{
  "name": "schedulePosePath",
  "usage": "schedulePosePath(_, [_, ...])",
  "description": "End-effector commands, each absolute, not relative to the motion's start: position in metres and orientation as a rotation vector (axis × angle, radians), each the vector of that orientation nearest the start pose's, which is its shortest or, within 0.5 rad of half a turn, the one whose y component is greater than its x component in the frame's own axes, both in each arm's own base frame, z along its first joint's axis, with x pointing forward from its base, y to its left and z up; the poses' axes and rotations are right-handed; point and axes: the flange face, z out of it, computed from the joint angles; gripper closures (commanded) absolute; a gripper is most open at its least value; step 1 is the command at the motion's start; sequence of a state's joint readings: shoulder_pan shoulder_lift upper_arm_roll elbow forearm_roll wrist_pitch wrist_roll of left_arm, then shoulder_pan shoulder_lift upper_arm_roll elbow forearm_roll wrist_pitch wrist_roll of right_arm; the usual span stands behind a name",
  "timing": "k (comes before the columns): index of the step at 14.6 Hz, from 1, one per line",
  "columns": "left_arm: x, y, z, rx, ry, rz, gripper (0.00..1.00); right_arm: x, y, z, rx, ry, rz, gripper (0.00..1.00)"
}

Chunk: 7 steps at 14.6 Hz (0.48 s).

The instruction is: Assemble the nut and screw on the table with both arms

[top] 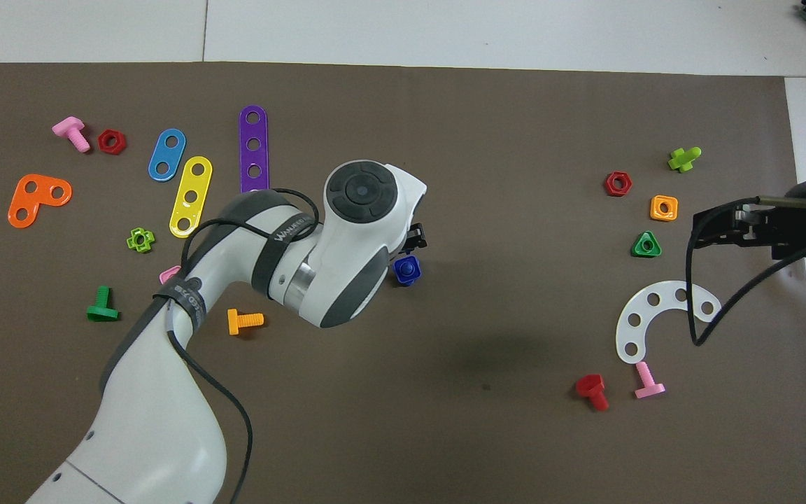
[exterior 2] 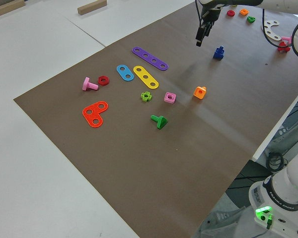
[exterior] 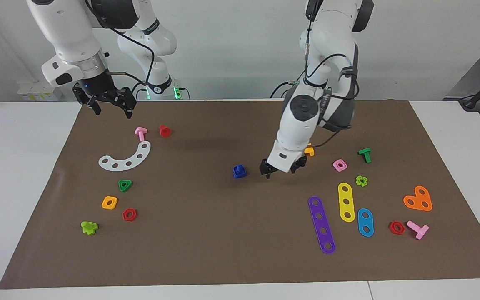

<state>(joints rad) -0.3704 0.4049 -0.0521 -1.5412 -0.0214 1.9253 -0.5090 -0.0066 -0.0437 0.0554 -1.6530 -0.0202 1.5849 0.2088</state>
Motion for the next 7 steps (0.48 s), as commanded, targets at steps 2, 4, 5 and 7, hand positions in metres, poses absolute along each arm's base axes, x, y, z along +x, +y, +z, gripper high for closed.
schedulePosePath(2, [0.629, -0.145, 0.452, -3.152, 0.072, 0.14, 0.01, 0.532, 0.025, 0.61, -3.142, 0.234, 0.028, 0.0])
schedulePosePath(4, [0.624, -0.088, 0.46, -3.144, 0.133, 0.166, 0.01, 0.531, 0.025, 0.608, -3.143, 0.232, 0.035, 0.0])
schedulePosePath(5, [0.617, -0.061, 0.467, -3.145, 0.133, 0.167, 0.01, 0.531, 0.024, 0.607, -3.143, 0.232, 0.037, 0.0])
schedulePosePath(7, [0.6, -0.019, 0.487, -3.147, 0.143, 0.183, 0.01, 0.53, 0.025, 0.609, -3.143, 0.232, 0.032, 0.0])
